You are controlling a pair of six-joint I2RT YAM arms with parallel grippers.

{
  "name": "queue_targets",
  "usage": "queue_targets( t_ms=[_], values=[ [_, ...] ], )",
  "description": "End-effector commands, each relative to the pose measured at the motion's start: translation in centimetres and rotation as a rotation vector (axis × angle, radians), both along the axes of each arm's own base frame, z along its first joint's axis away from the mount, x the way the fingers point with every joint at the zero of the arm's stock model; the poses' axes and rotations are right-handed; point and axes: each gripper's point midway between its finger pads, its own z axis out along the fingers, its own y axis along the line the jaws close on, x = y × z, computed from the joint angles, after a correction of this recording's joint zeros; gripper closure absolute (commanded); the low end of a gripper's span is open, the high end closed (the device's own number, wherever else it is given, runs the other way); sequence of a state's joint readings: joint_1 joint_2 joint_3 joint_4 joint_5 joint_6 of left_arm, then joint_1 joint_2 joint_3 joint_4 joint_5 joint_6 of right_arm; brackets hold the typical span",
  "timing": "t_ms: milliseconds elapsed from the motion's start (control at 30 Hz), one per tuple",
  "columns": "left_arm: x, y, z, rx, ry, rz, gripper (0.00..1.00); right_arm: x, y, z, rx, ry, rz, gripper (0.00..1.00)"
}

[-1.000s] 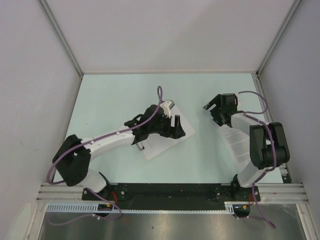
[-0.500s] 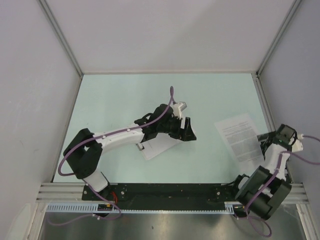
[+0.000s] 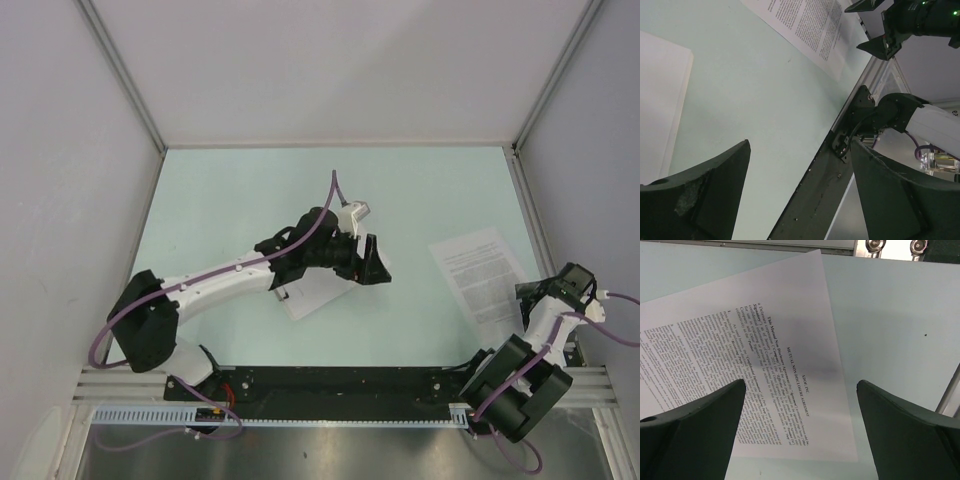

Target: Put the files into the folder

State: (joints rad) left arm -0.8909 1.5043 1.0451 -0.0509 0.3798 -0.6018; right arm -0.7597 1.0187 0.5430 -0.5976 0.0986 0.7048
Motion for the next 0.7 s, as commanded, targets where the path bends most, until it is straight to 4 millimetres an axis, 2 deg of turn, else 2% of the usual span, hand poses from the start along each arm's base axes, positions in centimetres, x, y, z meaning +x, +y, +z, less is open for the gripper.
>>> queue_targets(
  t_ms=[0,367,533,633,667],
  values=[
    [-0.4,0.4,1.4,-0.033,-0.032,-0.005,0.14,-0.7,-0.1,-0.2,0.0,0.014,-0.039,0.02],
    [-0.3,0.4,1.4,-0.045,-0.038,0.003,0.14,-0.8,0.7,-2.8,0.058,0.036,-0.025,0.03],
    [-0.1,0.5,1.3,-0.033,-0.047,0.008,0.14,0.3,1.5,-3.2,0.07,0.017,0.037,0.05],
    [0.2,0.4,0.8,-0.022,-0.043,0.018,0.14,1.3,2.8,-3.3,0.093,-0.012,0.065,0.05],
    [0.2,0.4,0.5,-0.02,-0.037,0.019,0.14,2.1,3.8,-3.3,0.11,-0.035,0.078,0.05]
  ],
)
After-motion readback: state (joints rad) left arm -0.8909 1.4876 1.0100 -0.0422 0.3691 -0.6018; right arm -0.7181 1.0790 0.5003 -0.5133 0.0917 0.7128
